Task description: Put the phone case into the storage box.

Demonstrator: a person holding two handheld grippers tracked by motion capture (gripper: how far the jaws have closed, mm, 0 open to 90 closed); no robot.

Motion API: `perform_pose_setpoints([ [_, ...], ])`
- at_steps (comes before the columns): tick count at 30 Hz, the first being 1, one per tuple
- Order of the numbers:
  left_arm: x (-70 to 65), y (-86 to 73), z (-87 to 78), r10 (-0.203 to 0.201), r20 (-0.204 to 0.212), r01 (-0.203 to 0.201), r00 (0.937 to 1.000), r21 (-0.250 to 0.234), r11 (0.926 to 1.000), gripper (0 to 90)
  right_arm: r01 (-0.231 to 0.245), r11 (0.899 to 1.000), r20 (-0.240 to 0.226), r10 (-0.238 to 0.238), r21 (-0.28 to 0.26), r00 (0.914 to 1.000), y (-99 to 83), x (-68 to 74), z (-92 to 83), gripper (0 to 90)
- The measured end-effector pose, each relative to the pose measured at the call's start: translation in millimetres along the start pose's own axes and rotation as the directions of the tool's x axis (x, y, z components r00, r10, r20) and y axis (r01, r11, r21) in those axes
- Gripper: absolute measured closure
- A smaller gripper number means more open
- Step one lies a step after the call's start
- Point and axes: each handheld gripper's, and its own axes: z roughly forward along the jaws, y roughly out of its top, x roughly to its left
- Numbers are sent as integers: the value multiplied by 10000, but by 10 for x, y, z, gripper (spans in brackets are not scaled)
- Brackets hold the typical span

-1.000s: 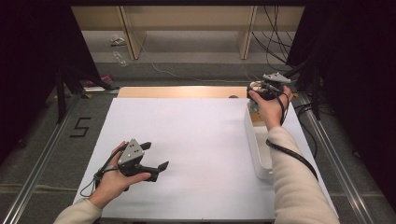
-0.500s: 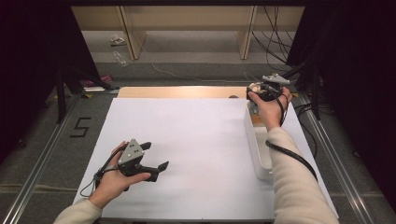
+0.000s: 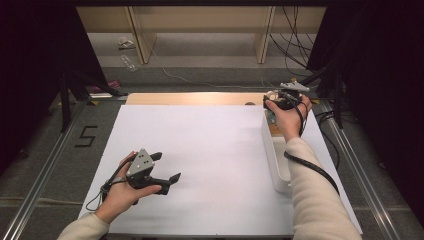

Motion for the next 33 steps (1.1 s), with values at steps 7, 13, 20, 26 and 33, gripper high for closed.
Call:
perform_pose_setpoints([
  [7,0,0,0,-2,-1,2,10000,-1,10000,68,11,10000,1,-11,12,10000,-22,3,10,113],
  [13,0,0,2,1,1,-1,10000,9,10000,68,-5,10000,37,5,38,10000,-30,11,15,113],
  [20,0,-1,2,-2,6,2,10000,5,10000,68,-30,10000,68,30,36,10000,-41,15,26,112],
  [26,-1,-1,2,-2,11,2,10000,2,10000,68,25,10000,54,-26,35,10000,-50,15,33,107],
  [33,0,-1,5,-4,20,4,10000,5,10000,68,159,9999,-77,-158,63,9998,-74,11,60,2],
])
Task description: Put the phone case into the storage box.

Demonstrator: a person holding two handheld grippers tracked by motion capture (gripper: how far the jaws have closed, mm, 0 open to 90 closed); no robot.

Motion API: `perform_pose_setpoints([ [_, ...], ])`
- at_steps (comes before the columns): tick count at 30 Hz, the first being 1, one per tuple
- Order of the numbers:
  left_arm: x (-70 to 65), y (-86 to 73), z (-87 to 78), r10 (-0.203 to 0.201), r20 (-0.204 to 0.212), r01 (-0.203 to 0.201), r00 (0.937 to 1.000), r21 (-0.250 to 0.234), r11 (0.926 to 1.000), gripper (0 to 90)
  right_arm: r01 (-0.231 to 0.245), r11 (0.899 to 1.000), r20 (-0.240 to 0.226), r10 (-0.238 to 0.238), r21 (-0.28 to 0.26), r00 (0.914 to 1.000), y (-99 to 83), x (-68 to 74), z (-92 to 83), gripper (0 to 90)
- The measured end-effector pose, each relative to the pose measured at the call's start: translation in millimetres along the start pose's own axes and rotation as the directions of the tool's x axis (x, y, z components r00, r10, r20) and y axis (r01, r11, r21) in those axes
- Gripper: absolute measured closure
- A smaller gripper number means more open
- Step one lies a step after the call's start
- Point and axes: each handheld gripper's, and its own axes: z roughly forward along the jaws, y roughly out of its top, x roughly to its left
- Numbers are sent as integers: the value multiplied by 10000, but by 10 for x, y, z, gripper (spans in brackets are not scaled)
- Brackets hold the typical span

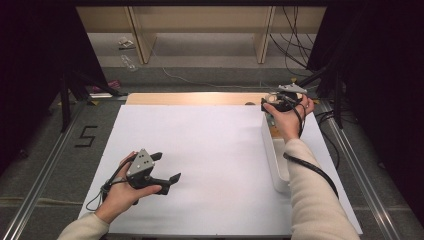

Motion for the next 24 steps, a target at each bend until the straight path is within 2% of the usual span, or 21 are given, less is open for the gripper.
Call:
perform_pose_setpoints([
  [2,0,0,0,7,2,-7,10000,7,10000,68,-27,10000,-77,27,35,10000,7,-8,-5,2],
  [10,-1,1,-2,1,-13,-1,10000,-4,10000,68,-173,9999,355,172,13,9992,32,-27,-51,2],
  [15,-2,1,-1,4,-5,-4,10000,1,10000,68,-256,9997,399,256,-25,9989,33,-27,-105,3],
  [24,0,0,0,4,-17,-4,10000,10,10000,69,-316,9993,590,303,222,9978,16,-26,-233,11],
])
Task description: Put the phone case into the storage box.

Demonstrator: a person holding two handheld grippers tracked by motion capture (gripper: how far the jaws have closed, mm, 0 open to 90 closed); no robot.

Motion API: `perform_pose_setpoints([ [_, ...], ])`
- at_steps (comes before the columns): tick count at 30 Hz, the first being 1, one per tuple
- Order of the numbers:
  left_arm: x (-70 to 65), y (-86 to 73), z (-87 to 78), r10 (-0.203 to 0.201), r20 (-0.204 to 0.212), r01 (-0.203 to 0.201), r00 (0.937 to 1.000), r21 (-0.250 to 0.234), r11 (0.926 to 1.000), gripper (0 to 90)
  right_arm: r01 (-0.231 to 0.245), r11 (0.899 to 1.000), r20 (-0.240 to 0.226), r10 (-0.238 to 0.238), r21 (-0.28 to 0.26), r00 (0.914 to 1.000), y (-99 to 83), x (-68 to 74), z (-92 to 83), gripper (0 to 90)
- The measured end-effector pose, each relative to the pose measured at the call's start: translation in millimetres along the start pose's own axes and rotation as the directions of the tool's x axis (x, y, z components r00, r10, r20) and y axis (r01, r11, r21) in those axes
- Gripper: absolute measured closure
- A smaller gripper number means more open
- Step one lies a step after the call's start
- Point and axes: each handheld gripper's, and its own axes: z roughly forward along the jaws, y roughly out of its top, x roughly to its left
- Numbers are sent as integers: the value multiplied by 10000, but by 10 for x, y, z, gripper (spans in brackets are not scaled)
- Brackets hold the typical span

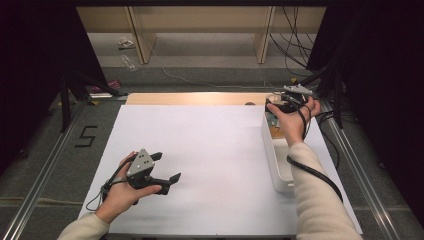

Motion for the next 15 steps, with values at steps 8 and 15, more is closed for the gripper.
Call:
perform_pose_setpoints([
  [8,-3,-1,7,-45,27,45,10000,-14,10000,73,-37,10000,-145,38,52,9999,-61,-8,-135,18],
  [15,-1,-2,8,-55,28,55,10000,-16,10000,73,-160,9997,-393,168,191,9991,-109,-3,-259,44],
])
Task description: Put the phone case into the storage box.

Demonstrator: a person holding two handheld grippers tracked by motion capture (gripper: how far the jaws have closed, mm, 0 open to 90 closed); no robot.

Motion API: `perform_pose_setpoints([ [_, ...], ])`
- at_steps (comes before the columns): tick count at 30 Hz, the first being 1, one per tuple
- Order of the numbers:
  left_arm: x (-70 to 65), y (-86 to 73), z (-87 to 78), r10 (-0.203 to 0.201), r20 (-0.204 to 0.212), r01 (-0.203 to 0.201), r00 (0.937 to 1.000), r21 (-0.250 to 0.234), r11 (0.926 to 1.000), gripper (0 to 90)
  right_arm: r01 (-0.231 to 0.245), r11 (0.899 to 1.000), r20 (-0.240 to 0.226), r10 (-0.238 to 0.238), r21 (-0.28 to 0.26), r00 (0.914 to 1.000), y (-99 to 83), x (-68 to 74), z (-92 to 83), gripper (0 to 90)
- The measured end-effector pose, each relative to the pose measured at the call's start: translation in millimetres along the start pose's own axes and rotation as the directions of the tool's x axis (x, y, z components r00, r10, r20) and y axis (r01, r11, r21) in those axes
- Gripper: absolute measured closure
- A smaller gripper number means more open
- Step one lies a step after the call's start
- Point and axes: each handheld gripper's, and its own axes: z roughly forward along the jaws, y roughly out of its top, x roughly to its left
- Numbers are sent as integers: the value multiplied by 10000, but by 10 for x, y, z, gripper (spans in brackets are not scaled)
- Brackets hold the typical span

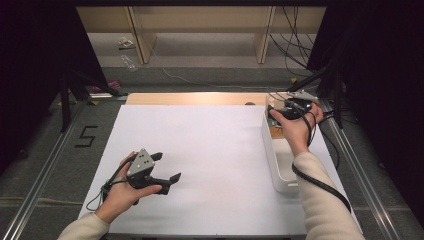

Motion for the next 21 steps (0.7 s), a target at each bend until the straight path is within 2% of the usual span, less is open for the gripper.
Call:
perform_pose_setpoints([
  [10,-4,1,0,-72,42,72,10000,-47,10000,82,236,9989,-521,-257,-396,9983,-24,44,-230,142],
  [17,-3,-1,2,-63,27,63,10000,-23,10000,84,462,9976,-904,-508,-516,9946,-67,80,-383,155],
  [21,-2,-2,3,-73,25,73,10000,-4,10000,85,627,9962,-1244,-698,-600,9898,-85,115,-474,156],
])
